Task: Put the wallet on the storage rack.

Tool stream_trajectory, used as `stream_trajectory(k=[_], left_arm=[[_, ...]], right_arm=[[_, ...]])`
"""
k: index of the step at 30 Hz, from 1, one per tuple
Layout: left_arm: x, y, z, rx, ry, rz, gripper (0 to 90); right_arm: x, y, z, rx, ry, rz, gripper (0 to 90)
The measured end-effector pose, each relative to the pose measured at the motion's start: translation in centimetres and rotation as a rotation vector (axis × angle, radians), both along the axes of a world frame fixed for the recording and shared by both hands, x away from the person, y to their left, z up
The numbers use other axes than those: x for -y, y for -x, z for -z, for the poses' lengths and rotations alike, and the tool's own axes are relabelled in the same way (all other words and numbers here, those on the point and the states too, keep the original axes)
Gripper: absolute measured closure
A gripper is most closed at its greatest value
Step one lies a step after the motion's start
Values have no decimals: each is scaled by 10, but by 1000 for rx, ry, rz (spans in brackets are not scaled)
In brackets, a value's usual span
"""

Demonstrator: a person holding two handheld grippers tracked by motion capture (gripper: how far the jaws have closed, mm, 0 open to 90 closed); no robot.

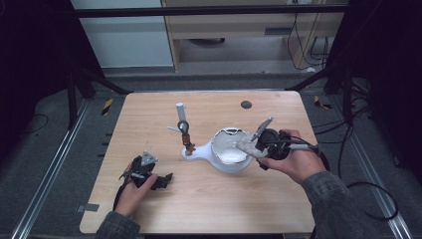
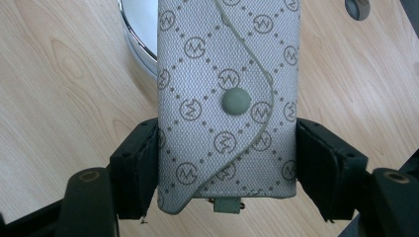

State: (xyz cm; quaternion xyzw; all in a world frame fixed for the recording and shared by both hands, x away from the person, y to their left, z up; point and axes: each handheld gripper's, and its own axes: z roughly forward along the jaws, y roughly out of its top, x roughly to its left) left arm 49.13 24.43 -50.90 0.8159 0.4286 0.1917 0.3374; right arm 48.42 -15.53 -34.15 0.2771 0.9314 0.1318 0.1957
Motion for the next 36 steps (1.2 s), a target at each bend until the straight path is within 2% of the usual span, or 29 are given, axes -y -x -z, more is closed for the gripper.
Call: stream_trajectory(k=[18,36], left_arm=[[0,0,0,-1,0,1,0],[0,0,0,-3,2,1,0]], right_arm=[[-17,-1,5,-18,24,-37,308],[-41,-14,18,-80,100,-69,307]])
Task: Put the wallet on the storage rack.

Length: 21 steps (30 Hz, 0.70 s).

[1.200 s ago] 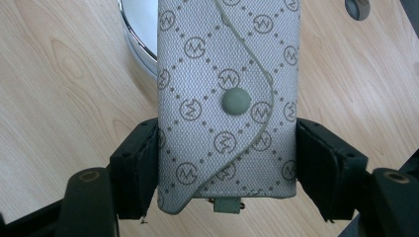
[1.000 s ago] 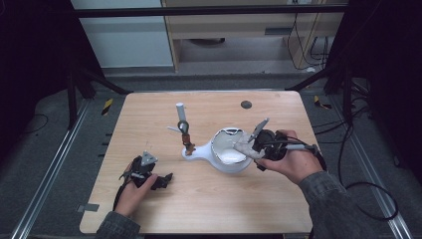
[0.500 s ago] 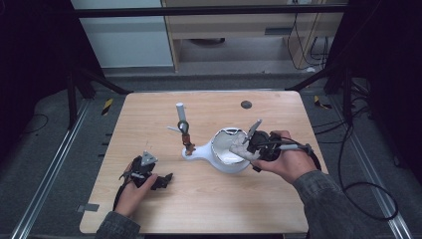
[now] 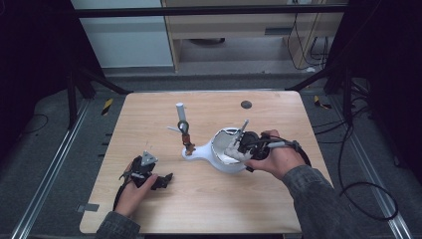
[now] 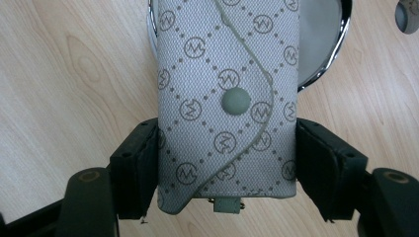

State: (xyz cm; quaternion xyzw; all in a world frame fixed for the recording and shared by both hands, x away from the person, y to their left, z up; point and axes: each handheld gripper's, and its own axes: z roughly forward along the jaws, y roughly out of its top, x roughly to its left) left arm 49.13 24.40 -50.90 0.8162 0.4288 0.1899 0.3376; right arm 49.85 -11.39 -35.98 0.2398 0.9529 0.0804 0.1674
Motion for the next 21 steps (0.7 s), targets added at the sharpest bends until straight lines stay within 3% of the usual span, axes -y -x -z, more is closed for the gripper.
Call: stream_trajectory(k=[13,21], left_arm=[[0,0,0,1,0,0,0],[1,0,0,0,0,2,0]], right_arm=[[-11,-14,7,-34,38,7,307],[-12,-17,8,-50,37,16,307]])
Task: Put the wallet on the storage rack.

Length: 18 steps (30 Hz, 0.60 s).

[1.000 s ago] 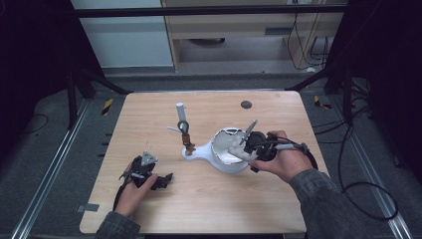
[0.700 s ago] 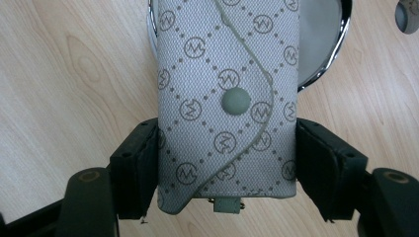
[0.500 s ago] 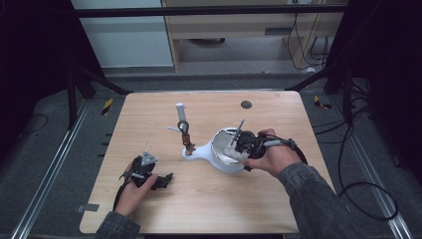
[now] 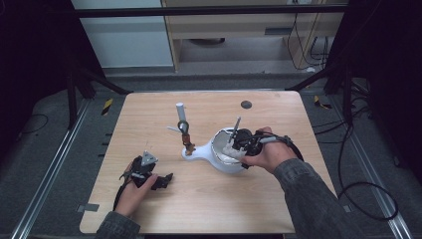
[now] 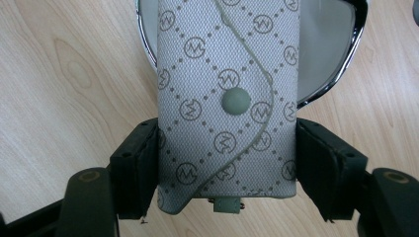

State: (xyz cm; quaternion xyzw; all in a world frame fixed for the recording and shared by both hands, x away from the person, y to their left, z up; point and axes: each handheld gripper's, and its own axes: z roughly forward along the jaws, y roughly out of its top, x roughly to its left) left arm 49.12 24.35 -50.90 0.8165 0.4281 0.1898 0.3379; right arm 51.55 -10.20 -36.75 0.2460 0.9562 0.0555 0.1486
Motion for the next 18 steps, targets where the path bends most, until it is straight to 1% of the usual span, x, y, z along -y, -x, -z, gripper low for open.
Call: stream_trajectory(k=[7,8,18], left_arm=[[0,0,0,0,0,0,0],[0,0,0,0,0,0,0],[0,0,0,-2,-1,1,0]], right_arm=[[-1,-3,1,-2,0,-3,307],[-2,-3,1,-4,1,4,307],[-7,-5,-1,1,18,-3,308]])
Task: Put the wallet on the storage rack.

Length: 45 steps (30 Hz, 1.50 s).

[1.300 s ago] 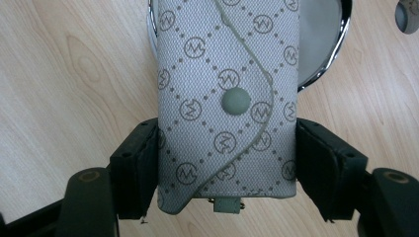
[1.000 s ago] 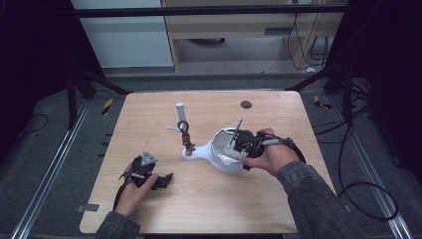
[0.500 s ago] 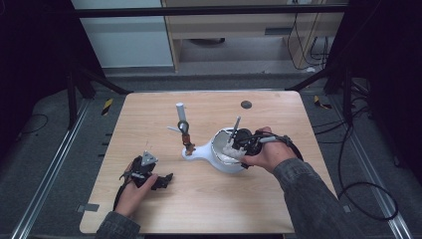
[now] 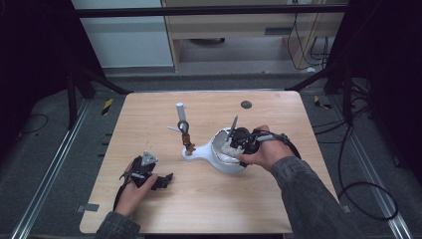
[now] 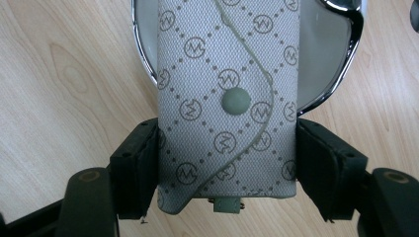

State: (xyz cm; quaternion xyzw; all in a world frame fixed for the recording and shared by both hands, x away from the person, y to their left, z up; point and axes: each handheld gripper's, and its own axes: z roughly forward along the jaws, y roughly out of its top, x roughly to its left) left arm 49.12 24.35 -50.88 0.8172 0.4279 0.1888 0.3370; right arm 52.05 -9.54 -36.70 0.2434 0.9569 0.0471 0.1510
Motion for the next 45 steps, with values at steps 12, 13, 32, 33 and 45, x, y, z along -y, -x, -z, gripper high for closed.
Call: stream_trajectory(k=[12,13,32,33,45], left_arm=[[0,0,0,0,-1,0,0],[0,0,0,0,0,0,0],[0,0,0,-1,0,1,0],[0,0,0,-1,0,1,0],[0,0,0,-1,-1,2,0]], right_arm=[[-4,-6,3,0,16,1,307],[-4,-6,3,0,16,1,307],[-13,-13,6,-6,38,-1,307],[-13,-14,7,-6,37,-3,306],[-17,-17,8,-8,38,-8,306]])
